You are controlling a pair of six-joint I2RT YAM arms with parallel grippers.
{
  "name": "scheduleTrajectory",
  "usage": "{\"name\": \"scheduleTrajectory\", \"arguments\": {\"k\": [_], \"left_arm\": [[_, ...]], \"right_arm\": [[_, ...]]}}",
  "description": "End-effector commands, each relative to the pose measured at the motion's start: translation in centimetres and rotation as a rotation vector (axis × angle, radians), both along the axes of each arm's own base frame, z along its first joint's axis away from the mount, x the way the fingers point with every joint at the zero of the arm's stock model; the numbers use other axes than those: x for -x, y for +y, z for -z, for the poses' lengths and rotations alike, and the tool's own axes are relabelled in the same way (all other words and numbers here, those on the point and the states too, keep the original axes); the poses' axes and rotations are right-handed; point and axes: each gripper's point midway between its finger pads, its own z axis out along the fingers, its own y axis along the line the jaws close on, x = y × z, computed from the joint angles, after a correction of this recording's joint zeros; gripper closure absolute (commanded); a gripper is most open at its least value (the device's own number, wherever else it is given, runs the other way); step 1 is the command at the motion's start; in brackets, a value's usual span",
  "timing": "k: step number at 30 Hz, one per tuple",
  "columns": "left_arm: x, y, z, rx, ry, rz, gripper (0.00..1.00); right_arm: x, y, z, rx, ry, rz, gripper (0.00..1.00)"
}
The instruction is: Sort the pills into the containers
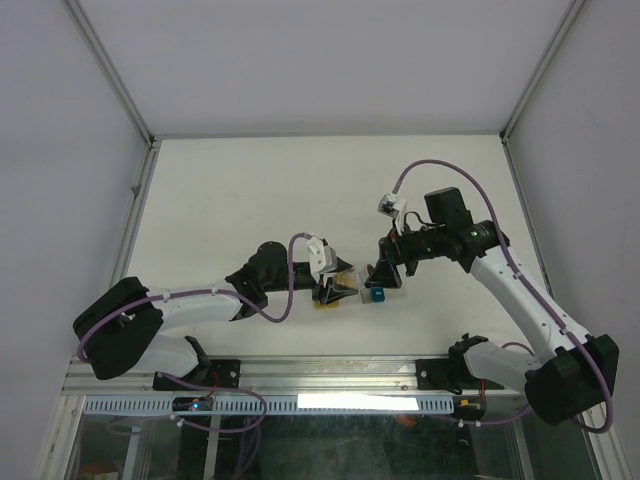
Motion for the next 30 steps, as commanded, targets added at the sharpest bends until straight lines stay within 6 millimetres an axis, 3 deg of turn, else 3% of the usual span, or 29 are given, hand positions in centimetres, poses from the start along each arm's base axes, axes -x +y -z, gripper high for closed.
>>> {"name": "scheduleTrajectory", "arguments": {"k": [1,9,13,21,27,30], "left_arm": [[-0.4,0.1,-3.4,0.104,-0.062,-0.014,1.0],[-0.6,-0.2,-4.1,0.128,-0.06,-0.017,1.0],[-0.8,-0.2,-4.2,0.138,-0.057,-0.03,1.0],[-1.5,-0.4,-4.1,0.137,-0.052,-0.057,1.0],[-1.8,-0.6,-3.7,0.121,-0.039,-0.063,1.0],[-1.8,-0.7,-3.3,0.105,-0.027,-0.063,0.93]], "right_arm": [[0.1,0.9,-0.8,-0.065,0.062,0.012,0.13],[0.0,2.3,-0.7,-0.107,0.148,0.0,0.14],[0.0,3.1,-0.5,-0.103,0.159,-0.015,0.19],[0.4,3.9,0.0,-0.074,0.172,-0.04,0.4],[0.4,4.1,-0.6,-0.093,0.161,-0.051,0.65],[0.6,4.2,-0.9,-0.111,0.164,-0.059,0.7]]}}
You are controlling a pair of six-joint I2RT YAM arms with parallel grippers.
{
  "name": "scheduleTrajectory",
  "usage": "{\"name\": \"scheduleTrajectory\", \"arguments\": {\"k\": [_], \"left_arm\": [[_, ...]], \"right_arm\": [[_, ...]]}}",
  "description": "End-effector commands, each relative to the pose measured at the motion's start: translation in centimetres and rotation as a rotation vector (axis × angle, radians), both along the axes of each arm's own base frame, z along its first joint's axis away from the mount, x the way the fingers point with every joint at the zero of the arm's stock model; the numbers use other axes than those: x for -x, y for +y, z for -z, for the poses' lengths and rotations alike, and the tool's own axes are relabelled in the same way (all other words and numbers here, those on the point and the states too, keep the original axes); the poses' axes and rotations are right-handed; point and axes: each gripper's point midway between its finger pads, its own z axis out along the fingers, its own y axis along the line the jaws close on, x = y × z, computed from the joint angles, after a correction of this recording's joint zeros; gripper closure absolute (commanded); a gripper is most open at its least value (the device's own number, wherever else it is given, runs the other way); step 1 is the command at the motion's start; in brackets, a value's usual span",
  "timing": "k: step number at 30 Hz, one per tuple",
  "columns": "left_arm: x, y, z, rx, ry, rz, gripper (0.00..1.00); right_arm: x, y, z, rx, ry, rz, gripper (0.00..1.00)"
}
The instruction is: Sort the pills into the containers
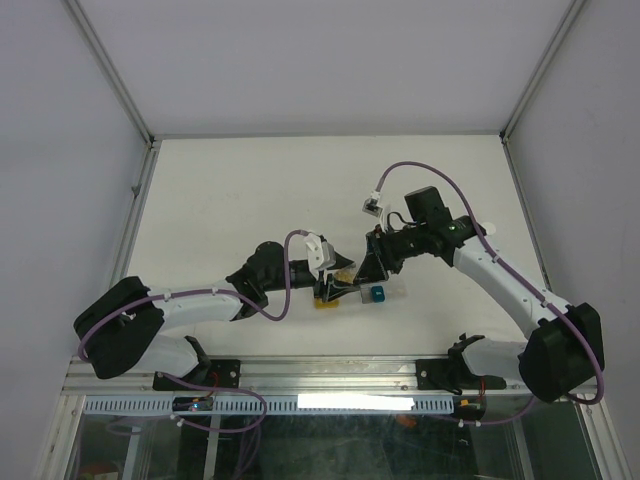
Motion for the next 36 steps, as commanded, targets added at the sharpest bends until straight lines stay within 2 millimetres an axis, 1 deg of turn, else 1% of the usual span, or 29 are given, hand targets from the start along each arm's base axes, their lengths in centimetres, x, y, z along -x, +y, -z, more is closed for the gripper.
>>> {"name": "scheduleTrajectory", "arguments": {"k": [1,3,8,11,14,17,20,23,31,34,36], "left_arm": [[-1.4,-0.5,-1.9,0.049,-0.025,-0.038,0.86],[-1.4,-0.6,-1.6,0.04,-0.009,-0.035,0.75],[-1.5,-0.9,-0.9,0.021,0.018,-0.034,0.52],[-1.5,-0.9,-0.8,0.018,0.019,-0.034,0.41],[-1.5,-0.9,-0.7,0.01,0.022,-0.033,0.34],[-1.4,-0.9,-0.6,0.003,0.024,-0.028,0.31],[-1.4,-0.9,-0.7,0.006,0.024,-0.027,0.33],[-1.4,-0.9,-1.2,0.017,0.022,-0.029,0.34],[-1.4,-0.7,-2.2,0.045,0.011,-0.038,0.32],[-1.5,-0.6,-2.3,0.048,0.011,-0.047,0.33],[-1.5,-0.6,-2.3,0.048,0.012,-0.049,0.36]], "right_arm": [[0.3,1.2,-3.0,-0.106,-0.042,-0.052,0.71],[0.3,1.2,-3.1,-0.116,-0.034,-0.052,0.72],[0.4,1.2,-3.2,-0.128,-0.023,-0.054,0.73],[0.4,1.2,-3.3,-0.131,-0.026,-0.054,0.74],[0.4,1.2,-3.3,-0.135,-0.026,-0.055,0.74],[0.5,1.2,-3.2,-0.134,-0.024,-0.055,0.74],[0.5,1.1,-3.2,-0.131,-0.024,-0.053,0.74],[0.4,1.1,-3.0,-0.125,-0.022,-0.051,0.74],[0.1,1.0,-2.4,-0.1,-0.017,-0.039,0.74],[0.1,1.0,-2.2,-0.093,-0.014,-0.039,0.74],[0.1,1.0,-2.2,-0.092,-0.014,-0.039,0.74]]}}
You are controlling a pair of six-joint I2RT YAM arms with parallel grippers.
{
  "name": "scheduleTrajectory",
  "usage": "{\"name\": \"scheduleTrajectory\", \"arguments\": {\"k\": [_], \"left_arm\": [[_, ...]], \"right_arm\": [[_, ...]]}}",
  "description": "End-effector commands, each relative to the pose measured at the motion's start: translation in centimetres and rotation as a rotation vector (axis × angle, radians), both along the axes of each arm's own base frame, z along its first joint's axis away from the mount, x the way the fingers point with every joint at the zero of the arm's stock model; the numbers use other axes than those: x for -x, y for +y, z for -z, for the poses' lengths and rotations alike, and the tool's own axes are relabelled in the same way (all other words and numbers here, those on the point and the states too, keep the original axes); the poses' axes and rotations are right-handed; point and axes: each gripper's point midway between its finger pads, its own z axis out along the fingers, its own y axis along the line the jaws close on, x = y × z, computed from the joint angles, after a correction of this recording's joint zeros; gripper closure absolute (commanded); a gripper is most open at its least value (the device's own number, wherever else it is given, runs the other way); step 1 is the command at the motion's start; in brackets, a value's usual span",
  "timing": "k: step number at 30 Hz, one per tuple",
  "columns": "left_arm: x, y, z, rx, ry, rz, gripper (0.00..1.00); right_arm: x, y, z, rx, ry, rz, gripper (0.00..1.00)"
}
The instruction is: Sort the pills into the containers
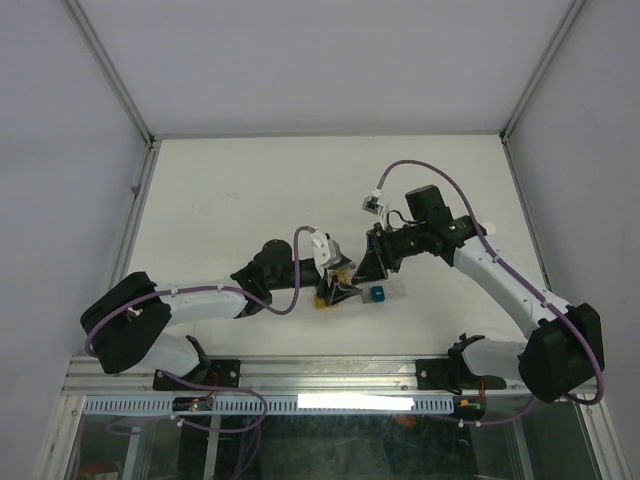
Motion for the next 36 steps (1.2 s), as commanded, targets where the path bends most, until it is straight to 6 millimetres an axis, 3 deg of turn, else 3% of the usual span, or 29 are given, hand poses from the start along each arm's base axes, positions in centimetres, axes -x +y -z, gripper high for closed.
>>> {"name": "scheduleTrajectory", "arguments": {"k": [1,6,8,11,15,20,23,27,32,36], "left_arm": [[-1.1,-0.2,-3.8,0.091,-0.054,-0.035,0.39],[-0.8,-0.3,-3.9,0.092,-0.055,-0.017,0.82],[-0.7,-0.2,-3.7,0.087,-0.06,-0.018,0.94],[-0.6,0.1,-3.5,0.082,-0.066,-0.019,1.0],[-0.4,0.4,-3.3,0.081,-0.066,-0.023,1.0],[-0.2,0.6,-3.0,0.079,-0.06,-0.019,1.0],[-0.2,0.4,-3.1,0.08,-0.057,-0.014,1.0],[-0.3,0.2,-3.2,0.081,-0.051,-0.01,1.0],[-0.3,0.1,-3.1,0.083,-0.046,-0.009,1.0],[-0.3,0.0,-3.0,0.082,-0.041,-0.008,1.0]], "right_arm": [[-0.2,0.5,-1.1,-0.032,-0.031,-0.016,0.74],[0.0,0.5,-1.2,-0.033,-0.028,-0.021,0.67],[0.1,0.5,-1.6,-0.042,-0.039,-0.025,0.49],[0.1,0.3,-2.2,-0.057,-0.066,-0.023,0.26],[-0.3,-0.6,-3.4,-0.087,-0.101,0.004,0.13],[-1.3,-2.2,-4.8,-0.103,-0.192,0.074,0.12],[-1.5,-2.5,-4.9,-0.088,-0.218,0.094,0.17],[-1.5,-2.2,-4.5,-0.071,-0.194,0.088,0.25],[-1.4,-1.6,-3.9,-0.047,-0.185,0.065,0.27],[-1.3,-1.3,-3.8,-0.046,-0.182,0.05,0.37]]}}
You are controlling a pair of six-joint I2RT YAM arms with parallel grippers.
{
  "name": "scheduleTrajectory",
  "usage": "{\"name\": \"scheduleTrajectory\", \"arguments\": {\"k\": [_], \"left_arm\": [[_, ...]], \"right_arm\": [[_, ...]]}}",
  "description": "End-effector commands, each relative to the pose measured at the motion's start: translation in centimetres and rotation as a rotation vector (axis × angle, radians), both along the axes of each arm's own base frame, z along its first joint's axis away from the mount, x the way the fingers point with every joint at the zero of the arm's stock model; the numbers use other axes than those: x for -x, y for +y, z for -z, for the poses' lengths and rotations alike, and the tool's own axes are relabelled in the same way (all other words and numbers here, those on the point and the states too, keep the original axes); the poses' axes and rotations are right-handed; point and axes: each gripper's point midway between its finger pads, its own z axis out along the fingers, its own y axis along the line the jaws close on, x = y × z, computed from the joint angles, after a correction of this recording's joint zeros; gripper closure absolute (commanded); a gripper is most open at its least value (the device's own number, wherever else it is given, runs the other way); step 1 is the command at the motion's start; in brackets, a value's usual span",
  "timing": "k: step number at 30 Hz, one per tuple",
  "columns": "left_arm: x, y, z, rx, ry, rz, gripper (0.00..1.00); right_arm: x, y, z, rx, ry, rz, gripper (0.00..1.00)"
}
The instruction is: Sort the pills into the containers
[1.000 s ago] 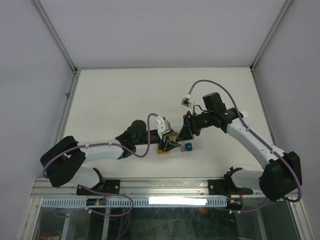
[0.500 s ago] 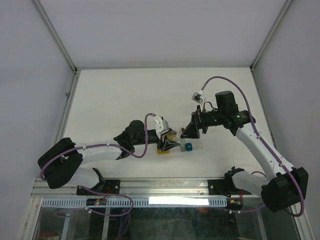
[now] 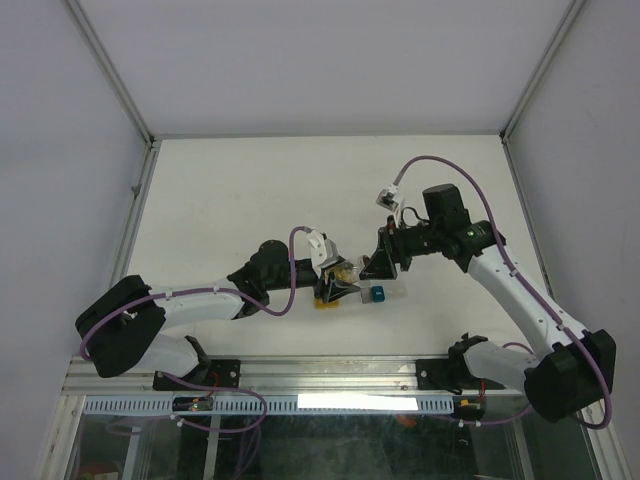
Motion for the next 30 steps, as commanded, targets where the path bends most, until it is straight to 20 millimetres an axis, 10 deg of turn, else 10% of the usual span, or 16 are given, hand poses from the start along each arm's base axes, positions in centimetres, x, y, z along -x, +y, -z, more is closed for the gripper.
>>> {"name": "scheduleTrajectory", "arguments": {"k": [1,14,23,30], "left_arm": [[-0.7,-0.4,-2.5,0.07,-0.036,-0.009,1.0],[-0.5,-0.5,-2.3,0.061,-0.034,0.004,1.0],[-0.2,-0.4,-2.3,0.056,-0.032,0.022,1.0],[0.9,-0.7,-2.0,0.031,-0.012,0.102,1.0]], "right_arm": [[-0.5,0.6,-1.7,-0.019,-0.065,-0.021,0.4],[-0.7,1.0,-2.2,-0.023,-0.072,-0.046,0.4],[-0.2,0.7,-1.7,0.016,-0.181,-0.124,0.79],[0.3,0.1,-2.4,-0.009,-0.75,-0.522,1.0]]}}
